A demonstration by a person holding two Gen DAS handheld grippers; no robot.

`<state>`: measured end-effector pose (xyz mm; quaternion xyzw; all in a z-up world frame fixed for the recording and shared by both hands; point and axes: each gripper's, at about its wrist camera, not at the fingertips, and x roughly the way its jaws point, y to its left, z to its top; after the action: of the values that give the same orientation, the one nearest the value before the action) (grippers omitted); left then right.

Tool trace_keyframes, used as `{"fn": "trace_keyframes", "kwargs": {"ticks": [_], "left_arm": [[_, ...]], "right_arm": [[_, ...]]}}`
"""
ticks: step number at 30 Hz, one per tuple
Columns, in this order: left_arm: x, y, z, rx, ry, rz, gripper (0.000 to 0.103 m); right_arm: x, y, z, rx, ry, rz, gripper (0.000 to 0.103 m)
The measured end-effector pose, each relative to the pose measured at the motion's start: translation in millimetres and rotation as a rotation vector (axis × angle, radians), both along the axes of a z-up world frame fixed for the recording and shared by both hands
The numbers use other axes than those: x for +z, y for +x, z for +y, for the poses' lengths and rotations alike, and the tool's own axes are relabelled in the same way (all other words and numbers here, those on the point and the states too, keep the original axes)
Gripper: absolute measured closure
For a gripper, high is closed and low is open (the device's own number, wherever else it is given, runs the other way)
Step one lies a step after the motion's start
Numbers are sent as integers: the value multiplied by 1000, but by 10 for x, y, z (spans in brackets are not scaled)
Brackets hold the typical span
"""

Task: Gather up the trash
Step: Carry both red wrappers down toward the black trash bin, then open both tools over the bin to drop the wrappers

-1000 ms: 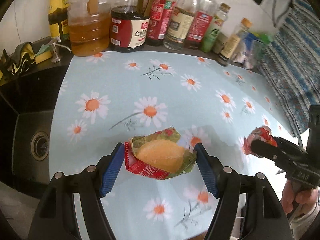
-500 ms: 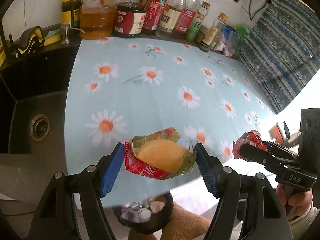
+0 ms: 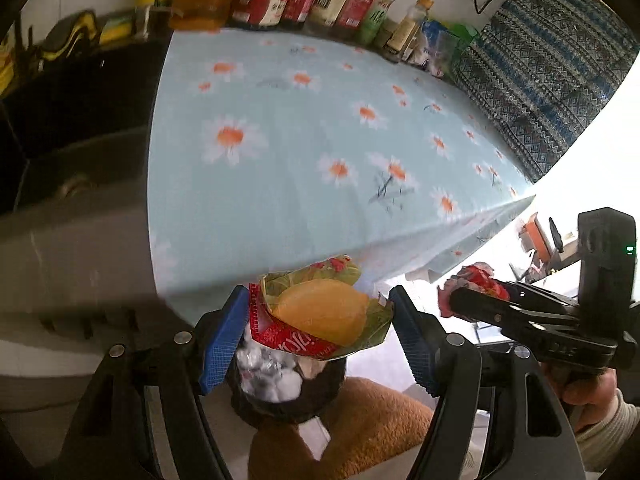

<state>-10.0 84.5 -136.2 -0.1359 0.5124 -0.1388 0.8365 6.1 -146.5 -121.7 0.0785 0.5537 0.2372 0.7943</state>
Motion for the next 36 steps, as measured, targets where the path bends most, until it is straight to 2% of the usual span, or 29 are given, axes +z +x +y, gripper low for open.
{"fn": "trace_keyframes", "kwargs": {"ticks": [8, 20, 36], "left_arm": [[-488, -267, -38, 7, -43, 104, 34], [-1211, -389, -147, 17, -35, 279, 34], [-1812, -262, -265, 84, -36, 385, 32]], "right_arm": [[-451, -67, 31, -17, -25, 102, 45], [-974, 8, 130, 8, -45, 213, 45], [-1460, 248, 234, 84, -43, 316, 44]]}}
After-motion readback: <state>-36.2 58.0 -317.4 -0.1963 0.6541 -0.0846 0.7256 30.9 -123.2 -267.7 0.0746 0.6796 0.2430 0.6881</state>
